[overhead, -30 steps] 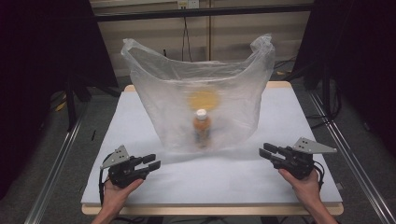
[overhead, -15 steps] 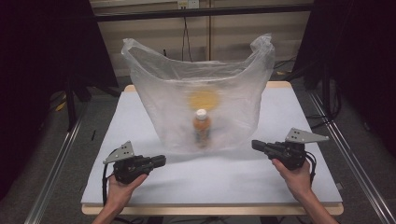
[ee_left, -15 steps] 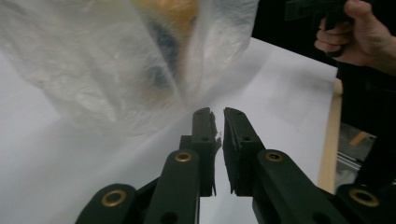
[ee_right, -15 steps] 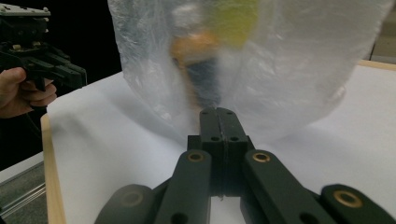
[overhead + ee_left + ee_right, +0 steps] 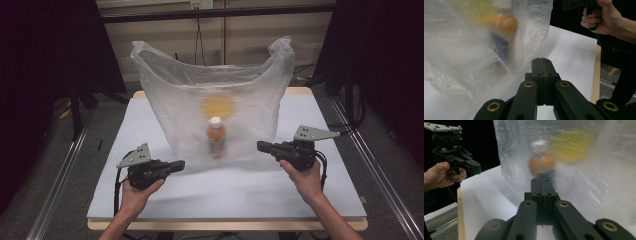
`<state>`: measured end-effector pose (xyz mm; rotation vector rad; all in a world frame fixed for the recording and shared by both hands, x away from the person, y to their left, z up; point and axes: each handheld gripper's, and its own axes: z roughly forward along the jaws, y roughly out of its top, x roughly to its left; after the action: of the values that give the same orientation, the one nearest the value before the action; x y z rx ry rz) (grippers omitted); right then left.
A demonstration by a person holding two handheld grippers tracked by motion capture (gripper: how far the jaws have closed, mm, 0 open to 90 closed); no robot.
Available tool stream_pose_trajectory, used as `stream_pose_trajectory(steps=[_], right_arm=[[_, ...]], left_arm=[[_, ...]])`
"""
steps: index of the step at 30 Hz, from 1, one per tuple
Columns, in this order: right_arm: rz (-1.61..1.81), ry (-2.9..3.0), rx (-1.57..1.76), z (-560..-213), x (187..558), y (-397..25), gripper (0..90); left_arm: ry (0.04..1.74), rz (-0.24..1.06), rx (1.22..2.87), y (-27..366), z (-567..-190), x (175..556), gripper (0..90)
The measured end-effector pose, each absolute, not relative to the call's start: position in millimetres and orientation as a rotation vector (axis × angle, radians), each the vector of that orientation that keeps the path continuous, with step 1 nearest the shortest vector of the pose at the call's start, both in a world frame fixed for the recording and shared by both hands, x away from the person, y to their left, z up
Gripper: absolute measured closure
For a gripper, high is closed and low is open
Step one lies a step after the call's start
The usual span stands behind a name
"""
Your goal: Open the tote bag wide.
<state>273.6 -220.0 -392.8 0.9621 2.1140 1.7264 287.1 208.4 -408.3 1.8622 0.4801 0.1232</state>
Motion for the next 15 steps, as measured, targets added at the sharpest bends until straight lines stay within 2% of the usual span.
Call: stream_pose_trajectory(steps=[9,15], right_arm=[[1.759,2.113,0.902,-377,280,-208,90.0],[1.777,2.111,0.865,-360,294,-199,90.0]], left_arm=[[0.473,0.147,1.837,202,-393,292,90.0],[0.471,0.177,1.808,197,-378,308,90.0]])
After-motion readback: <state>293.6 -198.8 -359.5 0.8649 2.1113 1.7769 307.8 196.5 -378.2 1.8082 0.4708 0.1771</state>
